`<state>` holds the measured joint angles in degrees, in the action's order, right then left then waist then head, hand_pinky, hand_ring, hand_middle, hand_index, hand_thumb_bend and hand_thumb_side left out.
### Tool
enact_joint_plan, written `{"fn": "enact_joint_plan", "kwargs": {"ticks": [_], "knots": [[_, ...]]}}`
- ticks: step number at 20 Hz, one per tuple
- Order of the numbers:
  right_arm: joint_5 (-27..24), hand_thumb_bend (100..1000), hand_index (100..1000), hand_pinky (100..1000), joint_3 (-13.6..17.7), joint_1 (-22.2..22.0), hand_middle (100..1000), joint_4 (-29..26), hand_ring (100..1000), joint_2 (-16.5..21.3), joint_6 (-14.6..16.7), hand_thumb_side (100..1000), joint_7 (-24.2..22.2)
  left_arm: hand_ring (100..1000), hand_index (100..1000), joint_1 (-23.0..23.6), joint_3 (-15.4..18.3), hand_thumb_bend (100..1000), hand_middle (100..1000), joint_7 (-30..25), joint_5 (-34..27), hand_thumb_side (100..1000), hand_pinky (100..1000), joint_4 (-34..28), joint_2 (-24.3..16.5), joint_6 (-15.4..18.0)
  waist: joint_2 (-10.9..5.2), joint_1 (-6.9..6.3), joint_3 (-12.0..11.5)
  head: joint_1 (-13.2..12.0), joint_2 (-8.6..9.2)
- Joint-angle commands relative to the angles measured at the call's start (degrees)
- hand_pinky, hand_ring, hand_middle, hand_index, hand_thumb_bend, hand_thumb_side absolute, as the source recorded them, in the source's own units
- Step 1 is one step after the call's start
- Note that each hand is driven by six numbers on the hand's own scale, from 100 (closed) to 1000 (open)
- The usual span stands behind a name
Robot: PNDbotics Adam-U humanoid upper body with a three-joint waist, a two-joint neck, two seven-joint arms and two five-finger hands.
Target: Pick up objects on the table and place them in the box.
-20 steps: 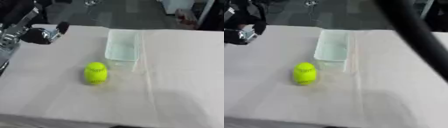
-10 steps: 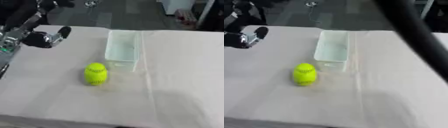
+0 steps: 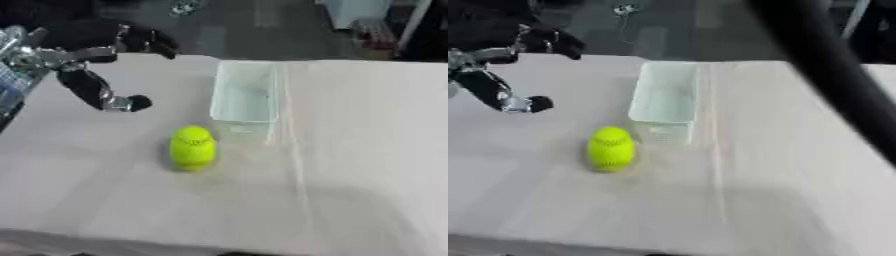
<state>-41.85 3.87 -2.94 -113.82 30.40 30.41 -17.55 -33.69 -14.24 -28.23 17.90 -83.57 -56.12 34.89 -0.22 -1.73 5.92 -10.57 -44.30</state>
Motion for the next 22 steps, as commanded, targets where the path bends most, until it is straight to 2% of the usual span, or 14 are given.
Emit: {"fn": "enact_joint_plan", "kwargs": {"ticks": [1,2,3,4,7,14,17,22], "knots": [[-0.66,100,803,172,0.23,0.99,544,-0.77,483,1.94,-0.46,1000,-0.06,903,948,-3.95,-1.14,355,929,-13.97,-0.91,759,926,6.31,0.61,5.85,-0.32,-0.02,0.25,-1.05,0.18],[-0.88,100,802,175,0.34,1.16,544,-0.77,483,1.97,-0.58,1000,0.01,927,945,-5.02,-1.39,567,949,-16.81,-0.67,597,943,7.99,1.46,6.1,-0.3,-0.05,0.38,-1.2,0.18],[-1.24,100,802,175,0.57,1.43,544,-0.77,483,2.0,-0.7,1000,0.22,927,944,-6.02,-1.66,541,946,-20.04,-0.12,619,943,9.64,2.57,6.42,-0.28,-0.09,0.58,-1.43,0.18],[-1.56,100,801,177,0.8,1.63,543,-0.77,483,2.06,-0.84,1000,0.39,923,944,-6.82,-1.81,638,950,-21.93,0.28,526,949,11.07,3.47,6.85,-0.25,-0.12,0.71,-1.6,0.18],[-2.63,100,801,179,1.46,2.33,543,-0.77,483,2.29,-1.22,1000,0.86,926,941,-8.7,-2.88,690,957,-23.53,2.52,475,968,15.05,5.56,8.87,-0.12,-0.27,1.22,-2.08,0.18],[-4.51,100,800,183,2.37,3.45,542,-0.77,483,2.68,-2.07,1000,1.17,925,941,-11.62,-5.65,696,949,-23.74,8.57,480,981,20.92,8.24,14.34,0.01,-0.55,1.95,-2.44,0.18],[-5.13,100,803,182,3.06,3.71,546,-0.77,481,2.8,-2.34,1000,2.09,906,893,-12.15,-7.0,686,930,-23.74,10.43,482,984,21.66,9.24,16.5,0.0,-0.6,2.2,-2.33,0.18],[-5.32,100,806,182,3.54,4.0,548,-0.77,480,2.93,-2.99,1000,4.08,895,913,-12.66,-8.79,665,929,-23.74,11.26,504,959,21.53,11.25,17.06,-0.01,-0.6,2.45,-2.22,0.24]]}}
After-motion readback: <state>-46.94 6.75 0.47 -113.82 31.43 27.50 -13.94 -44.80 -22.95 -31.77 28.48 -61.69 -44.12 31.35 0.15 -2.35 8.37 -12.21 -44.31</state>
